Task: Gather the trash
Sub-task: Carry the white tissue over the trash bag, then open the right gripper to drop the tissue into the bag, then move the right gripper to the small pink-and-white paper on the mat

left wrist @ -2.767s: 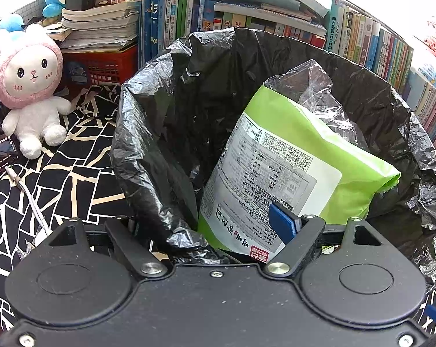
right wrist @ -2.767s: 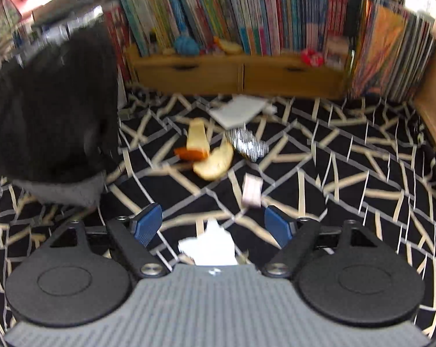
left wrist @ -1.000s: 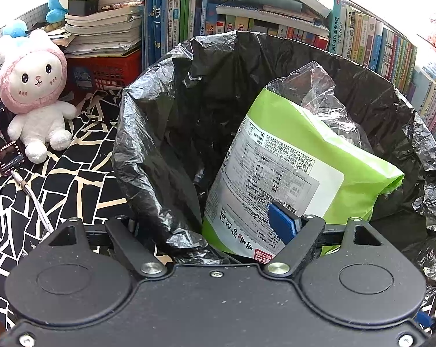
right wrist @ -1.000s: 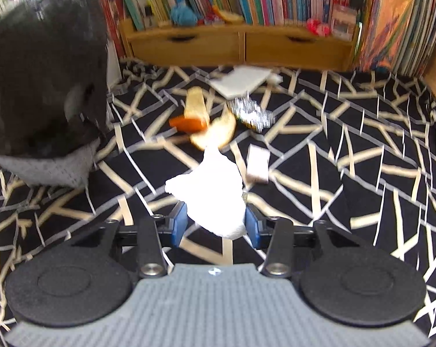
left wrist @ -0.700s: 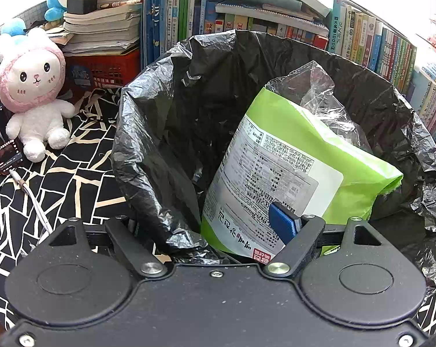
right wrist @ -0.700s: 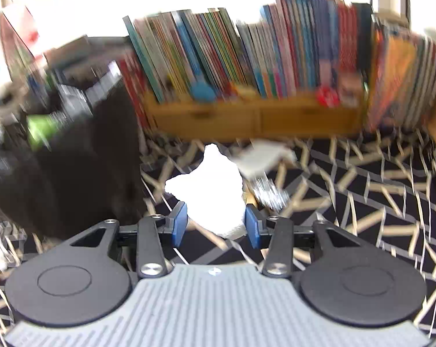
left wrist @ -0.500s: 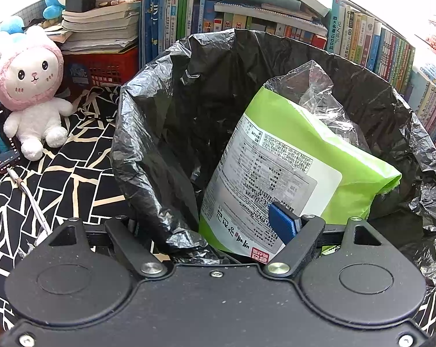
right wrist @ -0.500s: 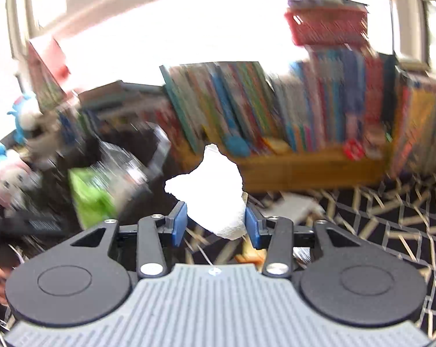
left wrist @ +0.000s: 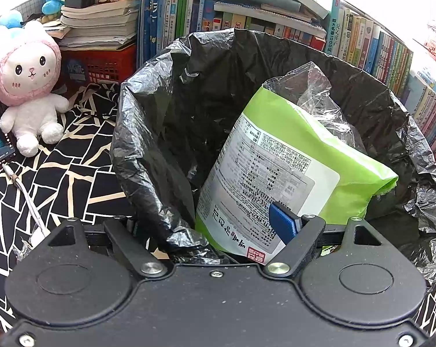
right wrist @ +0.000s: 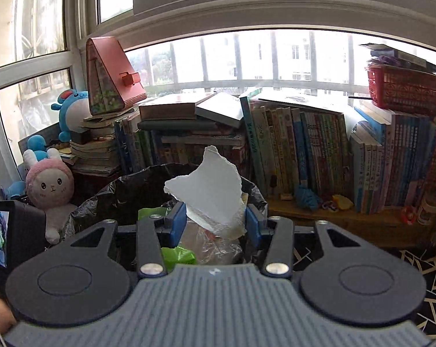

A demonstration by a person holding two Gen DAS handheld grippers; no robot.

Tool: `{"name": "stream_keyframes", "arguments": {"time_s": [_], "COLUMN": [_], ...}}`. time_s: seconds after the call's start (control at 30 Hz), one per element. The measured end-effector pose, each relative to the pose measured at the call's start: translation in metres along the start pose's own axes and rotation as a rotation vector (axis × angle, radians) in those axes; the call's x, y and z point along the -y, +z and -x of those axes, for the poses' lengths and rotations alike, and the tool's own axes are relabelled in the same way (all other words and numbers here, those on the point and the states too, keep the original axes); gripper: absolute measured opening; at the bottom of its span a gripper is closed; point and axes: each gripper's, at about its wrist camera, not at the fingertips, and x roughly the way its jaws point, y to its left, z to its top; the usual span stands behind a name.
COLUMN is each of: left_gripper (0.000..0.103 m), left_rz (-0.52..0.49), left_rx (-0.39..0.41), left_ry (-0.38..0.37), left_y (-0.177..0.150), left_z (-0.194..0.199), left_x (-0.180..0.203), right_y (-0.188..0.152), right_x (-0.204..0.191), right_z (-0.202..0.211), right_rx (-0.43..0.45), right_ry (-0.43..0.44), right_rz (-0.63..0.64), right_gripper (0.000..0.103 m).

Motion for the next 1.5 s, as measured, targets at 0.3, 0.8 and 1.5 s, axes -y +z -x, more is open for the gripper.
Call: {"name": "stream_keyframes", "arguments": {"time_s": [0.3, 0.8, 1.5], "left_gripper": [0.082, 0.082, 0.082], "left_rz": [0.003, 0.005, 0.003], "left_rx": [0.002, 0.002, 0.012], "left_ry": [-0.008, -0.007, 0.003], "left_y": [0.000, 0.001, 0.002], "left_z": [0.000, 0.000, 0.000], "left_x": [-0.001, -0.001, -0.001], "right_y": [-0.004, -0.014, -0.118], "right_x": [-0.009, 0.012, 0.114], "right_z": [-0.010, -0.004, -0.002], "right_rx": [-0.022, -0.032, -0.164], "right_ry": [-0.006, -0.049, -0.408], "right_rz": [0.021, -0.020, -0.233], "right_gripper": [0.070, 0.075, 0.088]}}
